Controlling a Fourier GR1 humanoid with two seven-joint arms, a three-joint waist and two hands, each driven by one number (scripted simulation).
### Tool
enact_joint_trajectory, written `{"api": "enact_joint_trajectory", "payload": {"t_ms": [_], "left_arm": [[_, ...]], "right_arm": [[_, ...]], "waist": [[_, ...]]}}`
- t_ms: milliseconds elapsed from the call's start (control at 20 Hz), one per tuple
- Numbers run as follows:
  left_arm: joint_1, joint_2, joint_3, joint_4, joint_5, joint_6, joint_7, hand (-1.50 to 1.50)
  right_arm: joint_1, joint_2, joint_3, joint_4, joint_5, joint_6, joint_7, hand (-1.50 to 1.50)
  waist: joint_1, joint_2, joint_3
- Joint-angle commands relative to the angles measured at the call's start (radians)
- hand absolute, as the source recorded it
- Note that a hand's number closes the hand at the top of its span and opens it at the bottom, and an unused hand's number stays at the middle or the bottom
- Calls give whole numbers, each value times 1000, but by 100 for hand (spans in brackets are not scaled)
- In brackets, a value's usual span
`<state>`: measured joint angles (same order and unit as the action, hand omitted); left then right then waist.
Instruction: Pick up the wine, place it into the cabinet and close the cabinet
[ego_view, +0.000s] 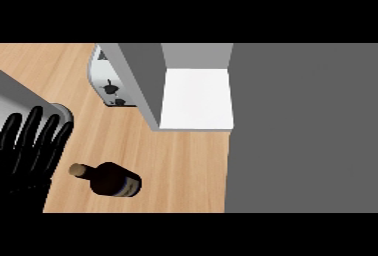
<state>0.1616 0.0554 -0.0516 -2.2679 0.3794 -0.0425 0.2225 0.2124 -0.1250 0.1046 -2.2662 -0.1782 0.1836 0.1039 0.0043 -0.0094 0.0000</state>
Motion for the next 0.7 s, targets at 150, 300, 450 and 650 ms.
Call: {"api": "enact_joint_trajectory", "payload": {"t_ms": [150, 300, 450, 650], "left_arm": [[73, 47, 60, -314, 207, 114, 306, -150], [35, 31, 35, -331, 161, 171, 349, -150], [94, 38, 48, -354, 187, 127, 338, -150], [15, 51, 74, -373, 189, 173, 400, -150]], "right_arm": [[85, -12, 56, -190, -66, 3, 143, -150], [93, -18, 60, -292, -111, -39, 253, -150], [116, -28, 33, -287, -153, -13, 231, -150], [100, -12, 95, -313, -80, -59, 279, -150]], "waist": [[2, 4, 0], [-1, 2, 0], [7, -2, 0], [12, -6, -1]]}}
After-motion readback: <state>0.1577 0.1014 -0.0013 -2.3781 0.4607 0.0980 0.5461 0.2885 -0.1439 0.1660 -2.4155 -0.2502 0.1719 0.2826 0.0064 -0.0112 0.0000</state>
